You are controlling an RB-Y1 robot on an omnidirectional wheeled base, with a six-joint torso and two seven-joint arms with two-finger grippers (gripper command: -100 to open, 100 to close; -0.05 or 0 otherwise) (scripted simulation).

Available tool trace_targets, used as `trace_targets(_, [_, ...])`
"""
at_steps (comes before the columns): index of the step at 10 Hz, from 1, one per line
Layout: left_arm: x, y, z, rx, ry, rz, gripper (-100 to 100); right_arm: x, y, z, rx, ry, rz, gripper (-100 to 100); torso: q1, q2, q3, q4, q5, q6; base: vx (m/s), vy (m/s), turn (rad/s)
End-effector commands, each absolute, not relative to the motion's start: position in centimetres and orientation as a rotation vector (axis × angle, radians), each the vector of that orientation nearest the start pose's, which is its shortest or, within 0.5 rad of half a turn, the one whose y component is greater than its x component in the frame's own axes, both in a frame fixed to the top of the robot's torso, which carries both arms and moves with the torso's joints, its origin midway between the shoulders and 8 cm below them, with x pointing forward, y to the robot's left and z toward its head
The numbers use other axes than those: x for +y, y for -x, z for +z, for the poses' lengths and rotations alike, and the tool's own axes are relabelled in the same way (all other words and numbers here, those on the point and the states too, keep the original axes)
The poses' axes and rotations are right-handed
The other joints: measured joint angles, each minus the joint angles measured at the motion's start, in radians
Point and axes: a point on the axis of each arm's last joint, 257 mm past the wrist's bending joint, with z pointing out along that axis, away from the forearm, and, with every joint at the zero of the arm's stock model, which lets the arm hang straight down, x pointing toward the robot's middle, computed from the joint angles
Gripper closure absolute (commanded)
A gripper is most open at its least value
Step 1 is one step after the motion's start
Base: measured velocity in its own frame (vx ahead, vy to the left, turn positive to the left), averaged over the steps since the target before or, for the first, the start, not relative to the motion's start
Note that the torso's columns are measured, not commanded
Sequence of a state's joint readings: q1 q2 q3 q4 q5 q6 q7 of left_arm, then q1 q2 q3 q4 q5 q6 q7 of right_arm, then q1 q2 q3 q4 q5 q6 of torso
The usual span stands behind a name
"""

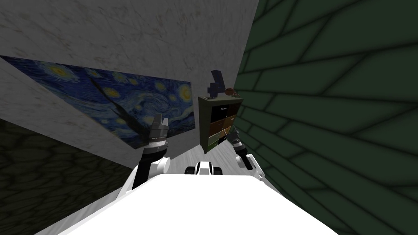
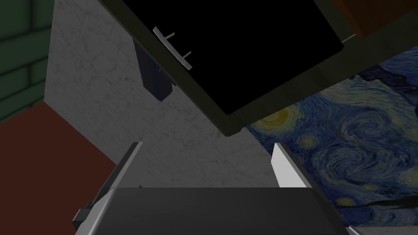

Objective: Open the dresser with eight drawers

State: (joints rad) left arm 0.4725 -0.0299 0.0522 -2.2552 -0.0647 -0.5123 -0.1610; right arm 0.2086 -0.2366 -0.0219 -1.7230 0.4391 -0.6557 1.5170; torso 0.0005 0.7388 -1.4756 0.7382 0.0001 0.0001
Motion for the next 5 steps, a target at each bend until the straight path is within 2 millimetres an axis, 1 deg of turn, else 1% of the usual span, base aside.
trace_targets(1, [29.0,-34.7,2.5,0.652,0.564,-1.071,0,-21.9,-44.5,-12.9,0.945,0.651,-0.373,-100,-0.001,-0.001,-0.001,0.000,0.000,0.000,0.056,-0.026,0.010])
trace_targets(2, [29.0,-34.7,2.5,0.652,0.564,-1.071,0,-21.9,-44.5,-12.9,0.938,0.662,-0.393,-100,0.000,-0.001,-0.001,0.000,0.000,0.000,0.027,-0.008,-0.001])
trace_targets(3, [29.0,-34.7,2.5,0.652,0.564,-1.071,0,-21.7,-44.9,-14.0,0.941,0.700,-0.423,-100,0.000,0.000,0.000,0.000,0.000,0.000,0.041,-0.023,0.010])
trace_targets(5, [29.0,-34.7,2.5,0.652,0.564,-1.071,0,-21.7,-44.9,-14.0,0.926,0.722,-0.464,-100,-0.001,-0.001,-0.001,0.000,0.000,0.000,0.044,-0.015,0.005])
